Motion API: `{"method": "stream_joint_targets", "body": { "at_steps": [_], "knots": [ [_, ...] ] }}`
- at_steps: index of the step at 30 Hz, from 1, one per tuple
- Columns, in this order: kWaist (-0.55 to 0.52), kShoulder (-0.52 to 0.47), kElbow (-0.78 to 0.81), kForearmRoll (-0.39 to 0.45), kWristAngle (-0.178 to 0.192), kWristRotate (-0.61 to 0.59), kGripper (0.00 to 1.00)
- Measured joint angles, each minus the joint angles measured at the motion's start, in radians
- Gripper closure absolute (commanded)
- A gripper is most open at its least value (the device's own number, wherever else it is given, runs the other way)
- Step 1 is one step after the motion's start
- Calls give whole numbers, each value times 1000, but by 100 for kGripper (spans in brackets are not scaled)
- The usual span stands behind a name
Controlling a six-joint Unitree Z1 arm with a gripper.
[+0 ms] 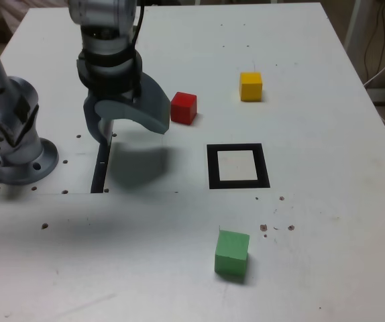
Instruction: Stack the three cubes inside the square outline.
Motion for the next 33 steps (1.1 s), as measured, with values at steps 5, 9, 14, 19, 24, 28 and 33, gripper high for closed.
{"method": "stream_joint_targets", "body": {
  "at_steps": [5,9,14,19,24,28,33],
  "knots": [
    [0,0,0,-6,0,0,1],
    [0,0,-1,-9,0,0,1],
    [0,0,-1,-13,0,0,1],
    [1,0,-15,25,-40,24,0],
    [36,0,-45,43,-52,79,0],
    [60,0,-89,70,-67,160,0],
    [128,5,-149,95,-74,254,0]
  ]
}}
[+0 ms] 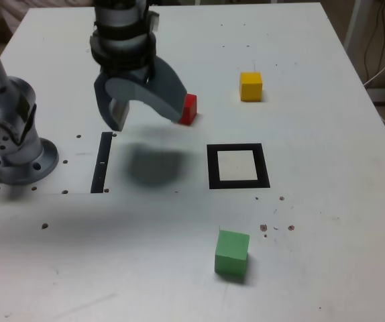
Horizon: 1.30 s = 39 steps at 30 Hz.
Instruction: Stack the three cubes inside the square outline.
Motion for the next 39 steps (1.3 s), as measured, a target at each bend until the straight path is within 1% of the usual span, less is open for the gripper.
{"method": "stream_joint_targets", "body": {
  "at_steps": [4,6,9,11,15,20,31,39],
  "knots": [
    [104,19,-88,77,-5,117,0],
    [154,39,-123,119,3,162,0],
    [205,81,-139,137,24,194,0],
    [239,113,-162,138,31,222,0],
    [280,173,-214,136,43,272,0],
    [296,227,-269,124,73,286,0],
    [293,238,-216,15,98,286,1],
    [274,290,-206,-1,106,281,2]
  ]
}}
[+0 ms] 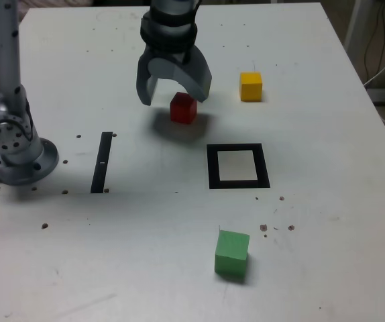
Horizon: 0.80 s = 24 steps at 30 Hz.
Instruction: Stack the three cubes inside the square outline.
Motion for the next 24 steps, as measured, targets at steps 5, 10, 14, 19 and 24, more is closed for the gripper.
{"method": "stream_joint_targets", "body": {
  "at_steps": [5,10,14,19,24],
  "knots": [
    [-10,39,-13,-9,18,0,3],
    [-10,64,-18,-15,27,0,14],
    [-10,81,-23,-12,34,0,21],
    [-10,94,-38,2,43,14,34],
    [-11,97,-52,6,49,20,45]
  ]
}}
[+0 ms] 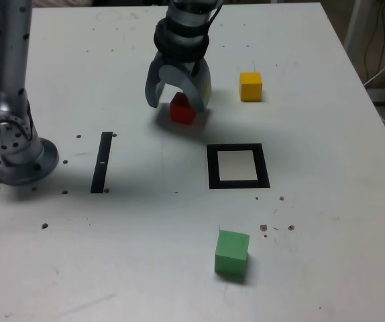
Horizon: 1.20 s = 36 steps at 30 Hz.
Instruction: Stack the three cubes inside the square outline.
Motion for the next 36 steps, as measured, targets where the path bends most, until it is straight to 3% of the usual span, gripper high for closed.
{"method": "stream_joint_targets", "body": {
  "at_steps": [13,22,28,36],
  "knots": [
    [-12,-1,4,-14,-27,27,46],
    [-12,-1,25,-55,-71,48,66],
    [-14,-11,25,-54,-90,55,67],
    [-37,-89,6,-1,-121,53,80]
  ]
}}
